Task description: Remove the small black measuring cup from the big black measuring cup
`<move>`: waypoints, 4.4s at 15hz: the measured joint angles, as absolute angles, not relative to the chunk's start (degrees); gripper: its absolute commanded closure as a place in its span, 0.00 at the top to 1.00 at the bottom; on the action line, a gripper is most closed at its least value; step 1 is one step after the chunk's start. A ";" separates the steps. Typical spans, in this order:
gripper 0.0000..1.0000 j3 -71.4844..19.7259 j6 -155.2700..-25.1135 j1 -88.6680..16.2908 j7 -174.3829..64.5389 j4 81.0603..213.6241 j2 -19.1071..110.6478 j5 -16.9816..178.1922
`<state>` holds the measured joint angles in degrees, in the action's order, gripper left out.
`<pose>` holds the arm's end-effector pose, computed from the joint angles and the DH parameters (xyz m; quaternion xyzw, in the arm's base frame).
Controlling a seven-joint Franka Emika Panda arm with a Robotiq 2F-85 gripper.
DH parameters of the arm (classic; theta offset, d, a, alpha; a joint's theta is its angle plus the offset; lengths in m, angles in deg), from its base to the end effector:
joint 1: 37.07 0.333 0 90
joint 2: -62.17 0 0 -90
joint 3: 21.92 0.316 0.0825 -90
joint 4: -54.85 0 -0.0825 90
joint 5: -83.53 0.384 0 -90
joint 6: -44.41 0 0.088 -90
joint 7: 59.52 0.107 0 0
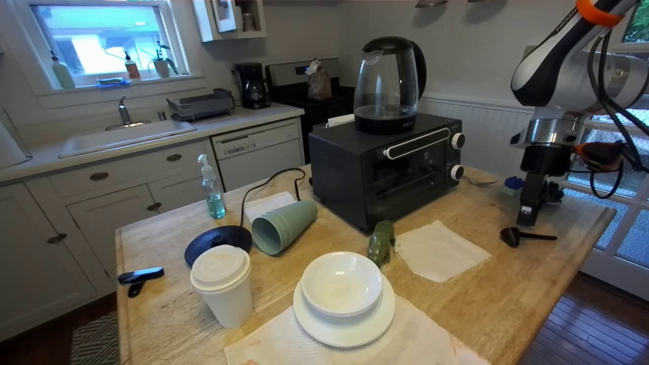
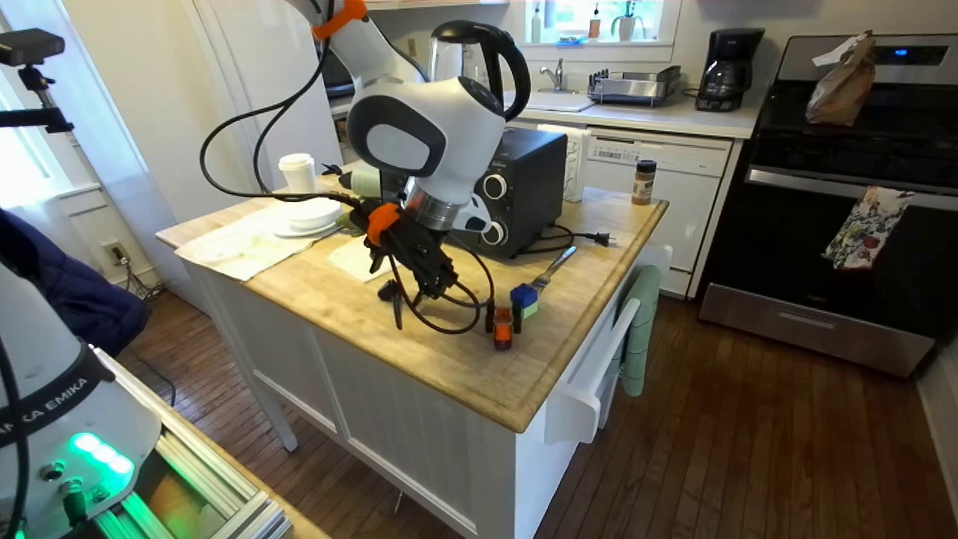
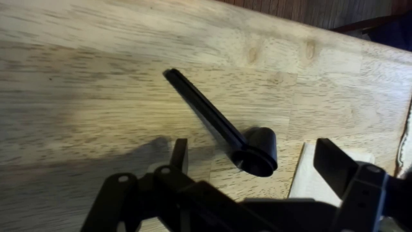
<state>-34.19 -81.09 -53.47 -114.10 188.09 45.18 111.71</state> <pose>0.4211 -0.2162 0.1891 -0.9701 -0.0365 0.0605 0.2323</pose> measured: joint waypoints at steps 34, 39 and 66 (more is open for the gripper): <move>0.36 -30.28 -68.70 -58.72 -130.19 179.55 38.92 119.42; 0.24 -30.28 -68.70 -58.72 -130.19 178.98 38.34 119.42; 0.00 -30.34 -68.73 -59.99 -130.19 177.01 37.27 119.59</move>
<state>-30.34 -68.73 -59.99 -130.19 177.01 37.27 119.59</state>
